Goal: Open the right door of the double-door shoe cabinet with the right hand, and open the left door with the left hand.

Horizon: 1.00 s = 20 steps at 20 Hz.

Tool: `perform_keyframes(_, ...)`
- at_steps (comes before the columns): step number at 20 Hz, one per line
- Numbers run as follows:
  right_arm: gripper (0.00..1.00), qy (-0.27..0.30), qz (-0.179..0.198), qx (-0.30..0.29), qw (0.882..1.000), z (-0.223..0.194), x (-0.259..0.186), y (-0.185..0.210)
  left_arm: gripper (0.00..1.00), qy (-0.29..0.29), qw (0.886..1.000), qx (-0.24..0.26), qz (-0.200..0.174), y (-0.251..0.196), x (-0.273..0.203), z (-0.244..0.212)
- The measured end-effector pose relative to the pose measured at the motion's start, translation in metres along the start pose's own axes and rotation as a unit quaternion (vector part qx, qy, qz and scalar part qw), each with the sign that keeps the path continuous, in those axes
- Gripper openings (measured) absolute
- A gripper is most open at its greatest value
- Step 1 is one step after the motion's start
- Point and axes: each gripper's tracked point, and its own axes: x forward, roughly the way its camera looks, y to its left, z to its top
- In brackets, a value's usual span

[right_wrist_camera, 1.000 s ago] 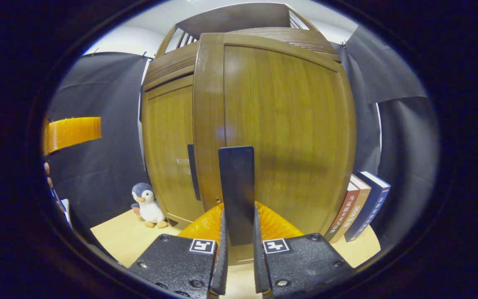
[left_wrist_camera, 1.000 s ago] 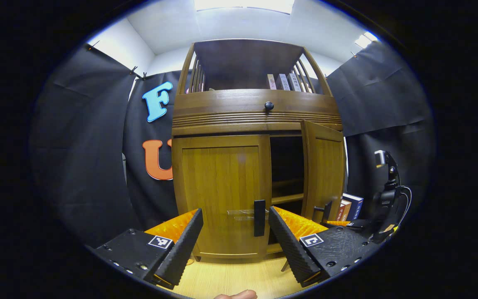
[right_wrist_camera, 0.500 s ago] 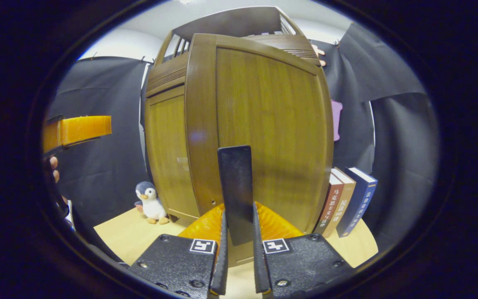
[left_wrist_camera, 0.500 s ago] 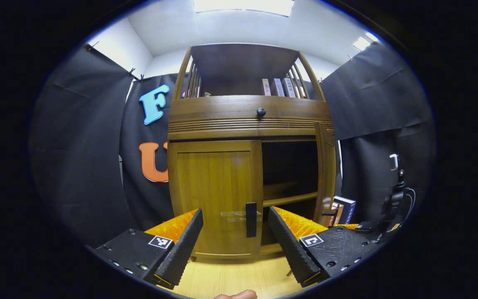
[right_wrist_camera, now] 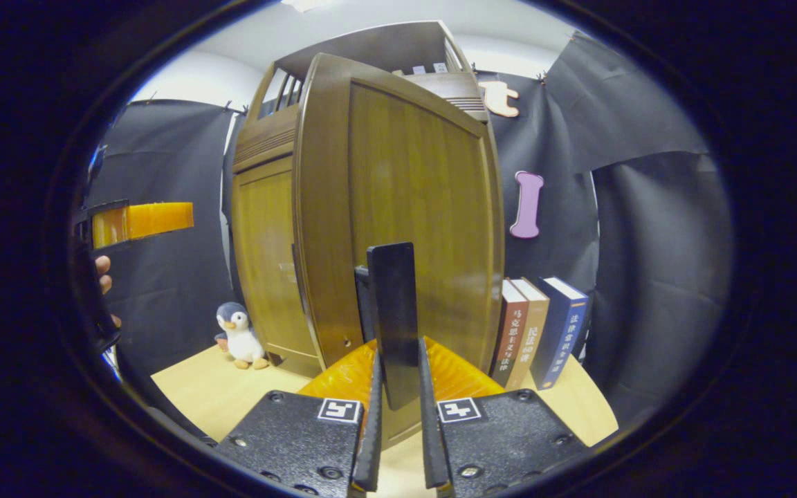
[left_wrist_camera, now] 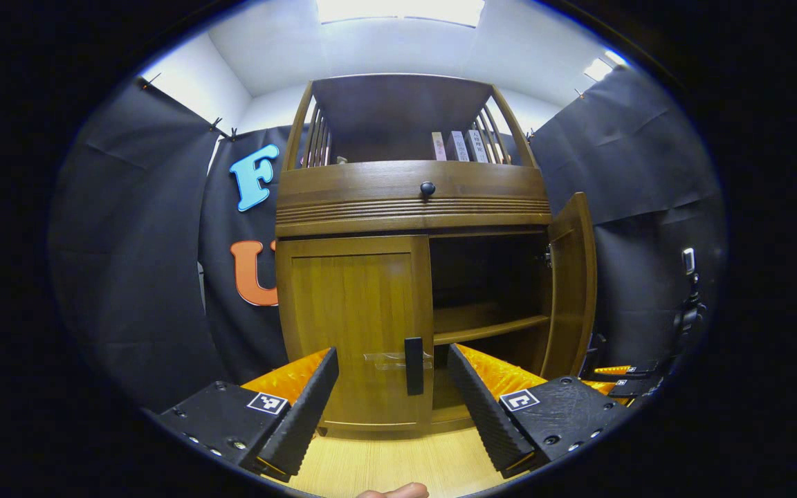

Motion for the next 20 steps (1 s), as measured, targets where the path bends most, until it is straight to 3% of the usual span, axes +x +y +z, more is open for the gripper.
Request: perform_keyframes(20,0.18,-0.034,-0.083,-0.039,0.995,0.004,-0.049,-0.069,0.95,0.013,1.000,0.009,-0.009,-0.028,0.004,-0.014)
